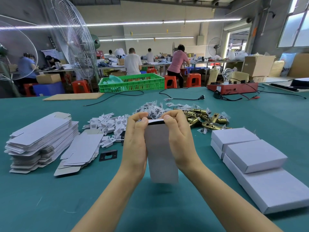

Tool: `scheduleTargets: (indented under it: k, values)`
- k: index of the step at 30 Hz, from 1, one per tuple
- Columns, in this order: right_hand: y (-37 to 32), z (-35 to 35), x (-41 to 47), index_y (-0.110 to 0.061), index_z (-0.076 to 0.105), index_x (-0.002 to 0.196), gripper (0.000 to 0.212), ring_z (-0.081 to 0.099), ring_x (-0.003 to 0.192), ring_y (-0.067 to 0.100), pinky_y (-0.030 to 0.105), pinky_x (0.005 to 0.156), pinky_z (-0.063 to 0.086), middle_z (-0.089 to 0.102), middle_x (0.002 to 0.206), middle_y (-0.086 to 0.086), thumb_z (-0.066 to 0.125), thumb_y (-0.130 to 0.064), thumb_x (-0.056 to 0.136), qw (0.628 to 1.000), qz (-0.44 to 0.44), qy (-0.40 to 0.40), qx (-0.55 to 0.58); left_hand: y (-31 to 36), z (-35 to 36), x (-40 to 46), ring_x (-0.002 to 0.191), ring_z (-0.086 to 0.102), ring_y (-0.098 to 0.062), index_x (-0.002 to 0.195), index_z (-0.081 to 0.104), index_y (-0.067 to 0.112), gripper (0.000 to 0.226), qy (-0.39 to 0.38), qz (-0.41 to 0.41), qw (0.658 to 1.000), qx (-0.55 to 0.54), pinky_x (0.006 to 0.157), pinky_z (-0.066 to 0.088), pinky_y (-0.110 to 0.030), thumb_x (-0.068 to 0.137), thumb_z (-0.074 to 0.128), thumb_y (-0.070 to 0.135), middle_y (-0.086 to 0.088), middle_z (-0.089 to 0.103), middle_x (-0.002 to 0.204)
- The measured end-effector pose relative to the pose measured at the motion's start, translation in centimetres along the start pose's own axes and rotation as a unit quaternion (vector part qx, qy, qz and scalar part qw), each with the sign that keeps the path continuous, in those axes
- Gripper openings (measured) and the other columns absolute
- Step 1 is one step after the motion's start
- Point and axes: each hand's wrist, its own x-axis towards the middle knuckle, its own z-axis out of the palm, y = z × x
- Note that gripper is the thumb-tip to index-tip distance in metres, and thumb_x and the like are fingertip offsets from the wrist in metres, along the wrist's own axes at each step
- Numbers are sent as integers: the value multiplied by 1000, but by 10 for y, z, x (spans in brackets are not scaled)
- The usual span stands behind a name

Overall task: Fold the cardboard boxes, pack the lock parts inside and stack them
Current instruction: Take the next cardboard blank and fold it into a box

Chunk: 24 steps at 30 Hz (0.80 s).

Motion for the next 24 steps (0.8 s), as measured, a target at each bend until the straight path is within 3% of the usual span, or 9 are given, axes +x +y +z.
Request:
scheduleTargets:
  k: [4,9,13,16,20,24]
  values:
    - [2,1,1,-20,53,90,20,47,72,-4,11,67,38,53,74,-27,41,-36,88,1000,-9,-1,-19,0,2,-2,92,46,-23,105,65,36,24,-6,18,1000,21,83,37,-42,90,51,49,-9,52,99]
    - [2,1,0,-27,52,96,16,48,74,3,23,69,40,53,75,-23,40,-36,91,999,-18,4,-40,-3,1,0,84,55,-18,111,61,38,19,-2,26,999,28,78,45,-38,102,47,29,-9,57,93]
    - [-1,2,0,-29,53,101,14,51,82,5,27,77,42,55,86,-24,41,-29,93,999,-36,2,-35,1,2,-2,98,57,-39,105,62,49,25,-3,48,997,54,91,47,-55,103,46,30,-26,59,112]
    - [-2,3,-1,-30,54,98,14,53,87,8,34,81,44,57,90,-17,41,-25,93,999,-32,1,-24,3,2,-2,99,58,-40,100,65,44,16,-2,58,997,53,92,45,-62,97,51,35,-22,61,110]
    - [-3,3,-2,-30,53,94,13,53,84,7,34,78,45,56,85,-16,41,-27,91,1000,-20,5,-19,2,1,-1,105,57,-46,96,67,38,16,-6,59,997,47,92,44,-64,90,52,35,-16,65,107]
    - [-1,3,-2,-30,53,93,12,52,77,5,33,74,44,56,79,-20,42,-25,92,1000,-17,8,-17,1,0,-2,93,59,-38,95,66,37,15,-11,58,997,58,87,47,-62,90,52,35,-16,65,105]
